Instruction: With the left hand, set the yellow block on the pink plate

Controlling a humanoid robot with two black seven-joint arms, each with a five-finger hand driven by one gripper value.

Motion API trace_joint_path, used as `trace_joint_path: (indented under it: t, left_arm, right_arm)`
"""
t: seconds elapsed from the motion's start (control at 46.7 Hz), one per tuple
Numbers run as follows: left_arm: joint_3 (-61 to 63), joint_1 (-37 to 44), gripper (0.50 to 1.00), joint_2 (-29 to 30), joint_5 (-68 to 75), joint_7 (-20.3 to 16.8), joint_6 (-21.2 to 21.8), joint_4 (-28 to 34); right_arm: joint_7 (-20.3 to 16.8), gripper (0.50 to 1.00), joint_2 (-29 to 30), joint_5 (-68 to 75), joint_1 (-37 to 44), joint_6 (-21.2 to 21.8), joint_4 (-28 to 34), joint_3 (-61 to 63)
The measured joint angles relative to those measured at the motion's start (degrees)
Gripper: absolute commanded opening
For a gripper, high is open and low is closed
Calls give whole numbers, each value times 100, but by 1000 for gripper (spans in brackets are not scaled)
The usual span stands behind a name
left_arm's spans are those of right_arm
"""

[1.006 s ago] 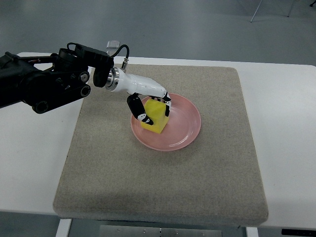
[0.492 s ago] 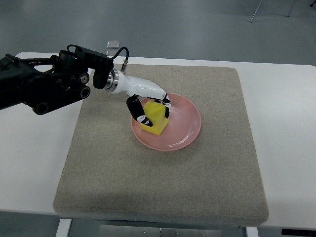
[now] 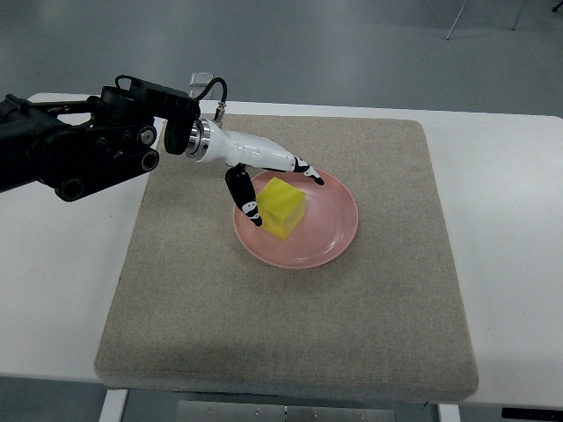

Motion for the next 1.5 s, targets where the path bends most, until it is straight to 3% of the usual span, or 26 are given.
trace_joint_path:
  t: [0.514,1.091,1.498]
  left_arm:
    - [-518,-91,992,675,-25,0,-58,65]
    - [-604,117,992,628,-763,4,189,1991]
    - [-578,485,992,-269,-2563,66,840,3791]
  right_arm:
    - [-1,924,0,0,0,0,0,-4]
    - [0,924,0,0,0,0,0,-3]
    - [-1,924,0,0,0,0,0,-2]
